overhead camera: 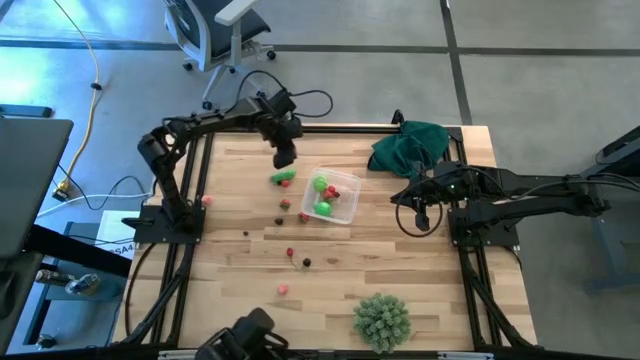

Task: Pick and placing Produce into tupperware
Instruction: Put the red strawberry into the transparent bin

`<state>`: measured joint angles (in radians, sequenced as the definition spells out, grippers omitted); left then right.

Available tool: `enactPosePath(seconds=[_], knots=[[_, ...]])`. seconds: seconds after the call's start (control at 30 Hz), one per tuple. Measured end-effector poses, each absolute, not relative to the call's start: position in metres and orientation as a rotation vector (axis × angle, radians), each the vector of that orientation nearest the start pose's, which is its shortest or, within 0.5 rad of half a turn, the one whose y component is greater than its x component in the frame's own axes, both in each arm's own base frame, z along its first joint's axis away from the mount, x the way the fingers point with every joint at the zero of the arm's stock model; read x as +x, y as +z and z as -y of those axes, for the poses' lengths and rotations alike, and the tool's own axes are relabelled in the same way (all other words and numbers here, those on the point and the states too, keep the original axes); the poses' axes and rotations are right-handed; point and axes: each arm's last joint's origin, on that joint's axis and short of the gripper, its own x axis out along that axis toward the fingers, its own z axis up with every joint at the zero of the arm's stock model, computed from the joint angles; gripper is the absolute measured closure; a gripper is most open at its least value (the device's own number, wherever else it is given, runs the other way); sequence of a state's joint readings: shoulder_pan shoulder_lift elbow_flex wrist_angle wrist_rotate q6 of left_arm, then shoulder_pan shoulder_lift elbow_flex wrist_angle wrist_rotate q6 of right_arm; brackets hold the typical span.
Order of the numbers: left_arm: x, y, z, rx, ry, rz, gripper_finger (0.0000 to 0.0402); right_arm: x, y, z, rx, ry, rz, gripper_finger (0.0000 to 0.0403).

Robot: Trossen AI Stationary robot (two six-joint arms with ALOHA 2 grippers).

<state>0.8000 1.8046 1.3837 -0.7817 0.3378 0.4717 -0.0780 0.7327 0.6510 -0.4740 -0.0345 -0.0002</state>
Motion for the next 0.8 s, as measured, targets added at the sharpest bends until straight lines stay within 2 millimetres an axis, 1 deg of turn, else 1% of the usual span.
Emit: enactPosePath(seconds=[0.1, 0.2, 0.27, 0.4, 0.5, 0.53, 0.57, 0.63, 0.8], knots=[[0.277, 0.239, -0.244, -0.171, 0.1, -1.03, 0.0253, 0.155, 0.269, 0.011, 0.031, -0.043, -0.555, 0.0379], [0.298, 0.25, -0.226, -0.088, 0.033, -0.997, 0.0243, 0.155, 0.269, 0.011, 0.031, -0.043, -0.555, 0.0379], [0.312, 0.254, -0.211, -0.027, -0.022, -0.976, 0.0244, 0.155, 0.269, 0.011, 0.031, -0.043, -0.555, 0.0379], [0.338, 0.258, -0.181, 0.111, -0.099, -0.921, 0.026, 0.155, 0.269, 0.011, 0.031, -0.042, -0.555, 0.0379], [0.354, 0.255, -0.163, 0.195, -0.101, -0.916, 0.0269, 0.155, 0.269, 0.011, 0.031, -0.042, -0.555, 0.0379], [0.357, 0.253, -0.159, 0.204, -0.105, -0.927, 0.027, 0.155, 0.269, 0.011, 0.031, -0.042, -0.554, 0.0379], [0.358, 0.25, -0.156, 0.213, -0.113, -0.938, 0.027, 0.155, 0.269, 0.011, 0.031, -0.043, -0.555, 0.0379], [0.367, 0.245, -0.15, 0.258, -0.115, -0.938, 0.0266, 0.155, 0.269, 0.011, 0.031, -0.043, -0.554, 0.0379], [0.373, 0.22, -0.151, 0.269, -0.11, -1.039, 0.0251, 0.154, 0.268, 0.011, 0.031, -0.043, -0.561, 0.0379]])
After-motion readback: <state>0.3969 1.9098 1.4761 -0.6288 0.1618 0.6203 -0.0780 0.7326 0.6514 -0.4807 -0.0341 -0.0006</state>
